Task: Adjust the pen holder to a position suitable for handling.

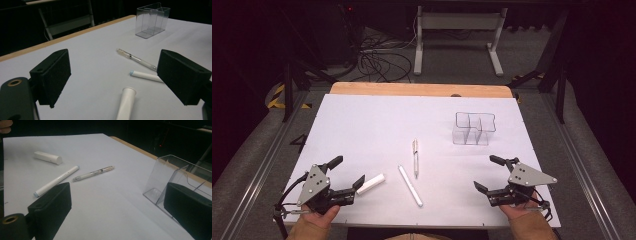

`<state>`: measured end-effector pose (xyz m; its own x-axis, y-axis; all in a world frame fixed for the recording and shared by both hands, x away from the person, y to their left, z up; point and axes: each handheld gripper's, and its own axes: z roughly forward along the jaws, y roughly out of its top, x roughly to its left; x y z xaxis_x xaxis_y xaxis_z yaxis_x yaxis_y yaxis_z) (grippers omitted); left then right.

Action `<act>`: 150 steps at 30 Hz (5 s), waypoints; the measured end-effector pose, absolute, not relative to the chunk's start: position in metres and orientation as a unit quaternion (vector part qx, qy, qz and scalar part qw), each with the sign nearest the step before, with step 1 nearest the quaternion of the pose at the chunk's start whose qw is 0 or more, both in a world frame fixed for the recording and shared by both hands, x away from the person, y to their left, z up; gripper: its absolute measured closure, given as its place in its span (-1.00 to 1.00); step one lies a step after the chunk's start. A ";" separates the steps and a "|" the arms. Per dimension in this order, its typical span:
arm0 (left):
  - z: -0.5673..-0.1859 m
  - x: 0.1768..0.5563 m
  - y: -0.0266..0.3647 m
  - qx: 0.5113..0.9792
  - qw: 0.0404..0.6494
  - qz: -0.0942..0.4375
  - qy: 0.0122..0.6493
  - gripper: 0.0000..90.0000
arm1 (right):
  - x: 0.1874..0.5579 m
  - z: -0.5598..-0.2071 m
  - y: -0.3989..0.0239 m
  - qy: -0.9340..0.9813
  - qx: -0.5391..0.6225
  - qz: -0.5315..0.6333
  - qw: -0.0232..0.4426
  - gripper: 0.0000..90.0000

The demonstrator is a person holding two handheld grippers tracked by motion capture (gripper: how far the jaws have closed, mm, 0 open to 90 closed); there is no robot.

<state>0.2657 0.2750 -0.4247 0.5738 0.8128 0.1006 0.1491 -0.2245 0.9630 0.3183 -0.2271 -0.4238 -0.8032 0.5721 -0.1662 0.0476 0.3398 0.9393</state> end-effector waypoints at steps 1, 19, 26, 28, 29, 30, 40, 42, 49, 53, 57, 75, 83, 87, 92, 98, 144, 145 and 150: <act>-0.425 0.266 0.275 0.717 0.523 0.317 0.335 -0.71 | 0.318 -0.424 -0.227 0.781 0.198 0.540 0.243 -0.82; -0.424 0.265 0.274 0.717 0.522 0.320 0.332 -0.71 | 0.319 -0.423 -0.227 0.783 0.197 0.539 0.240 -0.77; -0.424 0.265 0.274 0.717 0.522 0.321 0.332 -0.71 | 0.320 -0.424 -0.227 0.785 0.200 0.536 0.238 -0.77; -0.424 0.265 0.274 0.717 0.522 0.321 0.332 -0.72 | 0.321 -0.424 -0.226 0.786 0.203 0.534 0.235 -0.76; -0.424 0.264 0.274 0.717 0.523 0.321 0.332 -0.71 | 0.321 -0.423 -0.226 0.787 0.202 0.533 0.235 -0.76; -0.424 0.264 0.274 0.717 0.523 0.321 0.332 -0.72 | 0.321 -0.423 -0.226 0.788 0.202 0.532 0.235 -0.76; -0.424 0.264 0.274 0.717 0.523 0.320 0.332 -0.72 | 0.326 -0.418 -0.225 0.789 0.209 0.531 0.229 -0.76; -0.424 0.265 0.274 0.717 0.523 0.319 0.332 -0.71 | 0.328 -0.417 -0.224 0.789 0.210 0.532 0.225 -0.76; -0.424 0.265 0.274 0.717 0.524 0.318 0.333 -0.71 | 0.337 -0.406 -0.222 0.791 0.209 0.530 0.223 -0.76; -0.424 0.265 0.274 0.716 0.525 0.317 0.333 -0.71 | 0.344 -0.401 -0.221 0.794 0.207 0.527 0.223 -0.76; -0.424 0.266 0.274 0.717 0.524 0.317 0.334 -0.71 | 0.349 -0.398 -0.220 0.795 0.208 0.524 0.223 -0.76; -0.424 0.266 0.274 0.717 0.523 0.317 0.334 -0.71 | 0.368 -0.387 -0.216 0.804 0.211 0.512 0.216 -0.77; -0.424 0.266 0.274 0.718 0.523 0.317 0.333 -0.71 | 0.371 -0.385 -0.217 0.810 0.210 0.498 0.227 -0.67; -0.424 0.266 0.273 0.718 0.522 0.317 0.333 -0.71 | 0.376 -0.382 -0.216 0.823 0.210 0.473 0.235 -0.60; -0.425 0.267 0.273 0.719 0.521 0.317 0.333 -0.71 | 0.383 -0.380 -0.216 0.834 0.212 0.456 0.229 -0.56; -0.425 0.267 0.273 0.719 0.522 0.316 0.333 -0.71 | 0.394 -0.371 -0.213 0.846 0.210 0.434 0.228 -0.47; -0.425 0.268 0.273 0.720 0.521 0.314 0.335 -0.71 | 0.465 -0.363 -0.201 0.886 0.213 0.352 0.217 -0.20; -0.425 0.268 0.273 0.720 0.521 0.314 0.335 -0.71 | 0.466 -0.364 -0.201 0.887 0.214 0.349 0.214 -0.17; -0.425 0.268 0.273 0.720 0.521 0.315 0.334 -0.71 | 0.472 -0.368 -0.198 0.897 0.205 0.330 0.212 -0.06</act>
